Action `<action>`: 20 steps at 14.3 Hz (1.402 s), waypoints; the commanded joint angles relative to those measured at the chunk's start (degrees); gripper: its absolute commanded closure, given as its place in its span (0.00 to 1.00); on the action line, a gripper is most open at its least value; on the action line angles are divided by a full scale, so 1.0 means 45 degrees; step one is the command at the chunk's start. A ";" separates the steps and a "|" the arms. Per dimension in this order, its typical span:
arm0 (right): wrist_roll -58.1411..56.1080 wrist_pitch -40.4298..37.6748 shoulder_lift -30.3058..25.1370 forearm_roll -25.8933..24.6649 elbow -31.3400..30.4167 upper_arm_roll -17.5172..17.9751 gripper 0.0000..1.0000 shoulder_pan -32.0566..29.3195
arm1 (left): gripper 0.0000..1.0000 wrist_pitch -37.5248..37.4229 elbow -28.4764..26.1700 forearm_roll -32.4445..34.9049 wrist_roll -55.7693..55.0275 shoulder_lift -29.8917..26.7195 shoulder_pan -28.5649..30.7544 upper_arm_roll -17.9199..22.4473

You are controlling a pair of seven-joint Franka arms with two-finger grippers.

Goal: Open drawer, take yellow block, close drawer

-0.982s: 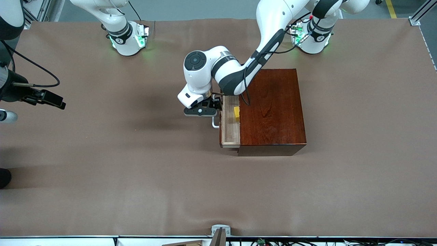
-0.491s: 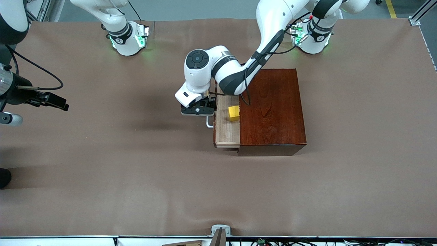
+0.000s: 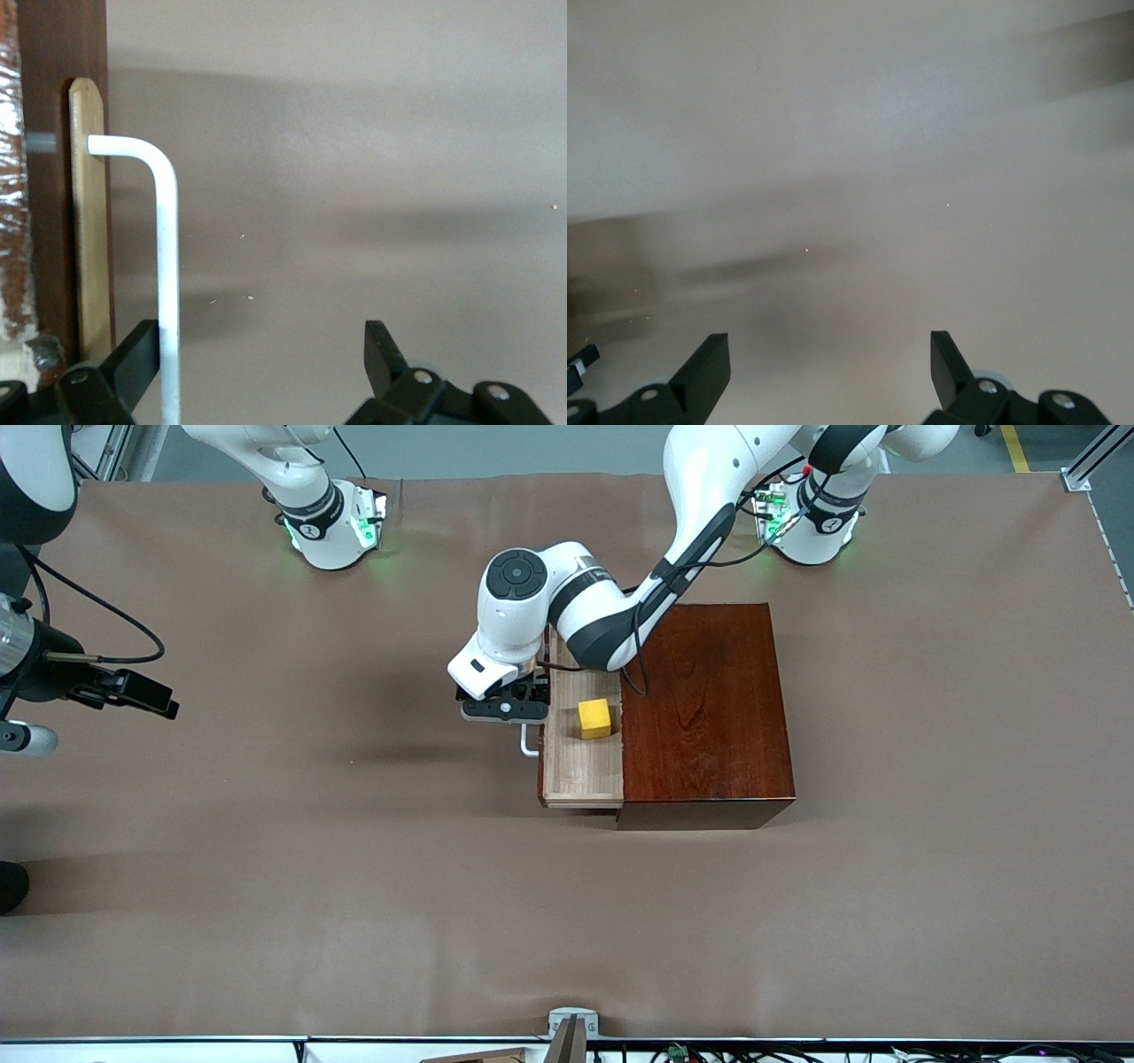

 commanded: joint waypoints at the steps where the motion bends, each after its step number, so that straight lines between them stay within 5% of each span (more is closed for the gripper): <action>1: 0.0164 0.0120 0.0077 0.0123 0.0096 0.0027 0.00 -0.0026 | 0.00 0.0816 0.0488 -0.0285 -0.0267 0.0352 -0.0178 -0.0151; 6: 0.0145 0.0101 0.0486 0.0981 0.0057 0.0027 0.00 0.0207 | 0.00 0.0859 0.0488 -0.0614 -0.0422 0.0119 -0.0120 -0.0229; 13: 0.0145 0.0549 0.1560 0.0982 0.0096 0.0027 0.00 0.1808 | 0.00 -0.5561 0.0371 -0.1419 -0.0054 -0.3919 0.2044 -0.0015; 16: 0.0029 0.1094 0.2048 0.1022 0.0096 0.0027 0.00 0.2432 | 0.00 -0.8666 0.0039 -0.1399 0.3567 -0.5581 0.3644 0.0005; 20: -0.0070 0.1272 0.2147 0.1002 0.0116 0.0105 0.00 0.3136 | 0.00 -0.9730 -0.1478 -0.1418 0.7340 -0.7707 0.6456 -0.0073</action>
